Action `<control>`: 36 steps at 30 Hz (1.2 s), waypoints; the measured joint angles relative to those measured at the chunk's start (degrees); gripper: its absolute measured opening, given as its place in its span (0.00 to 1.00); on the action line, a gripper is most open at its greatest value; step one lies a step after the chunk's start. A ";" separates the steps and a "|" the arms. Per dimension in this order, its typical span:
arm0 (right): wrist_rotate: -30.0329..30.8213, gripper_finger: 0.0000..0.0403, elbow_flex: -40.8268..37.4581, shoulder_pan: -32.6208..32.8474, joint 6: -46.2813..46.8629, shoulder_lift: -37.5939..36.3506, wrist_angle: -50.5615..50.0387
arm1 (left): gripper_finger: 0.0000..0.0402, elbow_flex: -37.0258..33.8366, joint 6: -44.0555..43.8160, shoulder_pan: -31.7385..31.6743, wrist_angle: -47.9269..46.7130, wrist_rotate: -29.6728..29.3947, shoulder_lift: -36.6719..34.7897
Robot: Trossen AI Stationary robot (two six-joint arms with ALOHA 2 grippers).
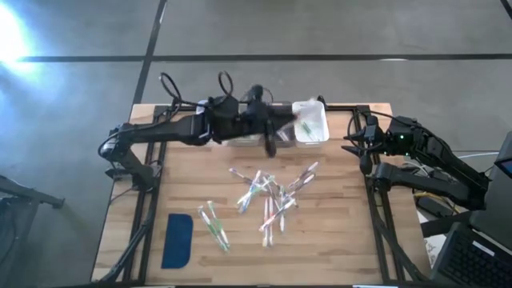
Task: Pick & Place Toothbrushes
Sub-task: Put the orange toothbrush into the white transparent bin
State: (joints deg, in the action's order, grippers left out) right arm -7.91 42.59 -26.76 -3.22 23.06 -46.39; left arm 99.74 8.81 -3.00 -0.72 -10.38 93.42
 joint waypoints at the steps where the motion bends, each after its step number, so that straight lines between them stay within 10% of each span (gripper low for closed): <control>1: -0.01 0.37 0.00 0.02 0.00 0.01 -0.02 | 0.04 1.26 -0.03 -0.13 1.38 -1.56 0.53; 20: -0.01 0.24 0.00 0.01 0.00 0.00 -0.02 | 0.04 34.84 2.89 -3.67 -2.34 -25.73 22.93; 29: 0.04 0.16 0.00 0.01 0.00 -0.01 0.02 | 0.04 31.59 -6.28 -7.63 -15.31 -45.45 17.20; 36: 0.03 0.12 0.00 0.01 0.00 -0.01 0.00 | 0.04 31.24 -27.79 -12.80 -39.97 -49.28 11.27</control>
State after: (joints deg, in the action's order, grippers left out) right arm -7.88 42.59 -26.75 -3.22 23.05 -46.39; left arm 130.98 -18.99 -15.80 -40.68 -59.66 104.69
